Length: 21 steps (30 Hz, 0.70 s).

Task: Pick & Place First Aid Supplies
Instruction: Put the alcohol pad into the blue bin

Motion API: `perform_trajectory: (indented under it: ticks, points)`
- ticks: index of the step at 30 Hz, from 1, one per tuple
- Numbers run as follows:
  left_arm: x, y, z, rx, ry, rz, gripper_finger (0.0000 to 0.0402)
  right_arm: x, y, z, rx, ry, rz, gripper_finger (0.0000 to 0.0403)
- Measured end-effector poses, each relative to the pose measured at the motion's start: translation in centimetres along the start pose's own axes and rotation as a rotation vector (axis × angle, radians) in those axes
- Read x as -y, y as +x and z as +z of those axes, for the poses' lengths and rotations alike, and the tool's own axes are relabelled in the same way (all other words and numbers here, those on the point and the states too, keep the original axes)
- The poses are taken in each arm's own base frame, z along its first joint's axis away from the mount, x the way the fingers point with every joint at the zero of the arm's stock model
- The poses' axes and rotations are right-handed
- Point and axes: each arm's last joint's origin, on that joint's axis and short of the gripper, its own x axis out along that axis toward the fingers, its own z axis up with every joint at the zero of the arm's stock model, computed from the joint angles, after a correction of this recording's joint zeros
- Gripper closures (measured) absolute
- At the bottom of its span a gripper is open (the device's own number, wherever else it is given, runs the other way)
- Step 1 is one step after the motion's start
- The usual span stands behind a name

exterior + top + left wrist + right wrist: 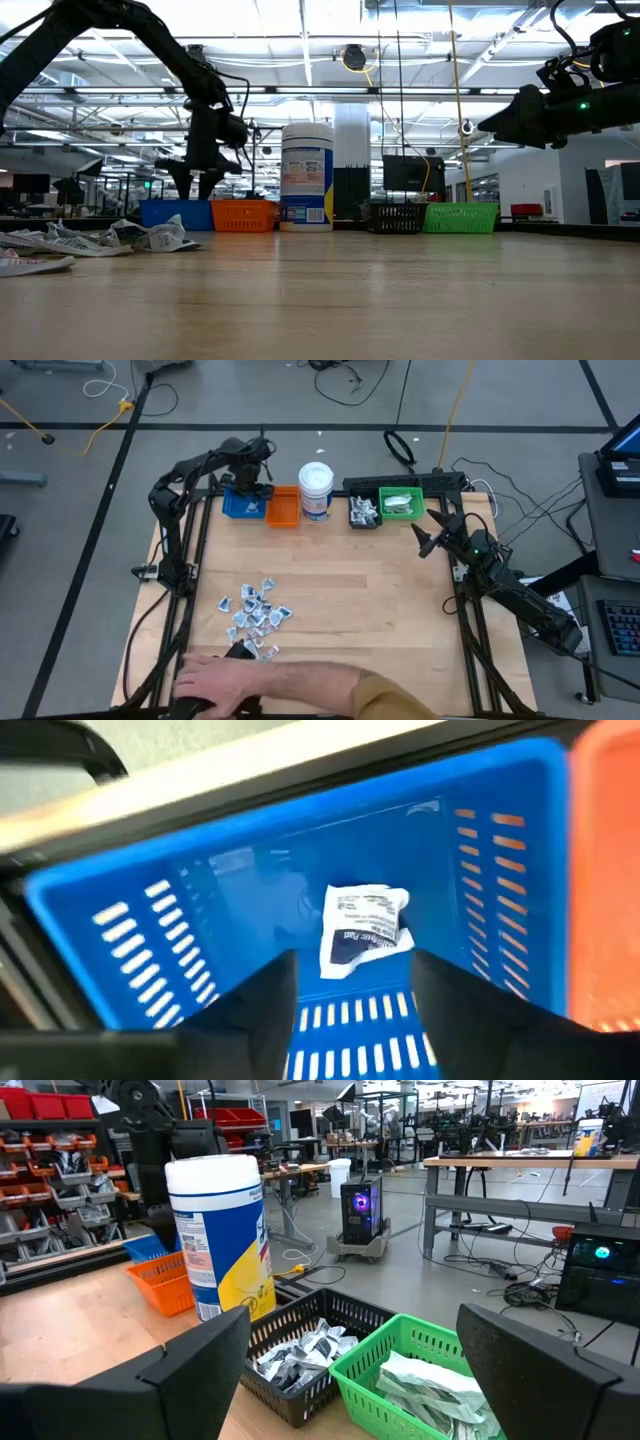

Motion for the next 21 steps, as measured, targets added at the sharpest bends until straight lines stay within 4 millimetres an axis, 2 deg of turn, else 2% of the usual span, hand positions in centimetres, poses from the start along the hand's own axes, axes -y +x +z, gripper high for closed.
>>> perform_trajectory:
  ticks: [6,9,13,16,21]
  points:
    - [0.4,-1.8,0.0,-0.004,0.154,0.006,0.0148,0.0,0.0,0.0,0.000,0.000,0.000,0.0051]
    - [0.3,-2.6,-0.6,-0.022,0.297,0.005,0.0137,0.0,0.0,0.0,0.000,0.000,0.000,0.0051]
    - [1.2,-3.6,-1.8,-0.016,0.533,0.033,0.0133,0.0,0.0,0.0,0.000,0.000,0.001,0.0051]
    - [2.3,-4.2,-3.3,-0.001,0.659,0.032,0.0133,0.0,0.0,0.0,0.000,0.000,0.000,0.0051]
    - [4.3,-4.6,-7.0,0.013,0.788,0.031,0.0133,0.0,0.0,0.0,0.000,0.000,0.000,0.0051]
